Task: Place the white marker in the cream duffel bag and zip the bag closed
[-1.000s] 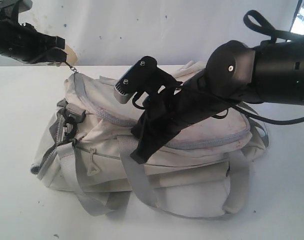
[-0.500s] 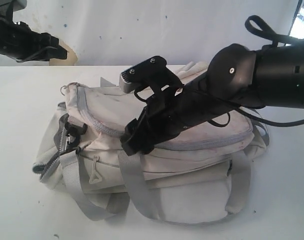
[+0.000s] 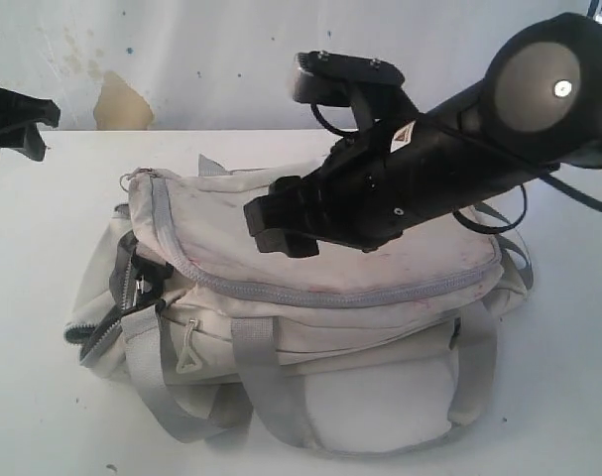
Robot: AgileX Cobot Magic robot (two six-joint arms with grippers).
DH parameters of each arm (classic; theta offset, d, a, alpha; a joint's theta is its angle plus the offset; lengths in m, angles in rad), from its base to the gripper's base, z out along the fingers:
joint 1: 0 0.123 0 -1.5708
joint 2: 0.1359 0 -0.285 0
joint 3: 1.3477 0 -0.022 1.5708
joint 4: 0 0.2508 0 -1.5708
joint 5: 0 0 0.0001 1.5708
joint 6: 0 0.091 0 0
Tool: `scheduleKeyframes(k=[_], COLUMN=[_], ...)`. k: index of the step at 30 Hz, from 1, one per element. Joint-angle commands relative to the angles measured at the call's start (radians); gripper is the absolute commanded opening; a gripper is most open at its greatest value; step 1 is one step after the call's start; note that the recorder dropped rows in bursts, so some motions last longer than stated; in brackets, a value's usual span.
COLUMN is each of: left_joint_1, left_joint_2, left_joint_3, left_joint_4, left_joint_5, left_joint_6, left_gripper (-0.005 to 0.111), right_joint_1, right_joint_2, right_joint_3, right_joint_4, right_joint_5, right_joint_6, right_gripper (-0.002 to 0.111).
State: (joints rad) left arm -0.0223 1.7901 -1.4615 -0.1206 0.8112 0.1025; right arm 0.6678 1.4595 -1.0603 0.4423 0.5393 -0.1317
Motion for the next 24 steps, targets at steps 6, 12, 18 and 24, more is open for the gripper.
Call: scheduleKeyframes(k=[6, 12, 18, 24], left_joint_1=[-0.001, -0.001, -0.001, -0.001], left_joint_2=[-0.085, -0.231, -0.348, -0.412], left_joint_3=[0.012, 0.138, 0.254, 0.325], left_joint_4=[0.019, 0.014, 0.019, 0.026], left_joint_5=[0.064, 0.068, 0.075, 0.075], left_joint_6=[-0.103, -0.111, -0.125, -0.125], left_gripper=[0.054, 0.038, 0.038, 0.038], right_joint_1=[-0.063, -0.268, -0.496, -0.633], right_joint_2=[-0.027, -0.027, -0.023, -0.006], right_joint_3=[-0.003, -0.036, -0.036, -0.035], right_joint_4=[-0.394, -0.394, -0.392, -0.388], right_joint_5=[0.152, 0.265, 0.287, 0.321], right_joint_6=[0.43, 0.346, 0.283, 0.148], right_gripper=[0.041, 0.023, 0.022, 0.002])
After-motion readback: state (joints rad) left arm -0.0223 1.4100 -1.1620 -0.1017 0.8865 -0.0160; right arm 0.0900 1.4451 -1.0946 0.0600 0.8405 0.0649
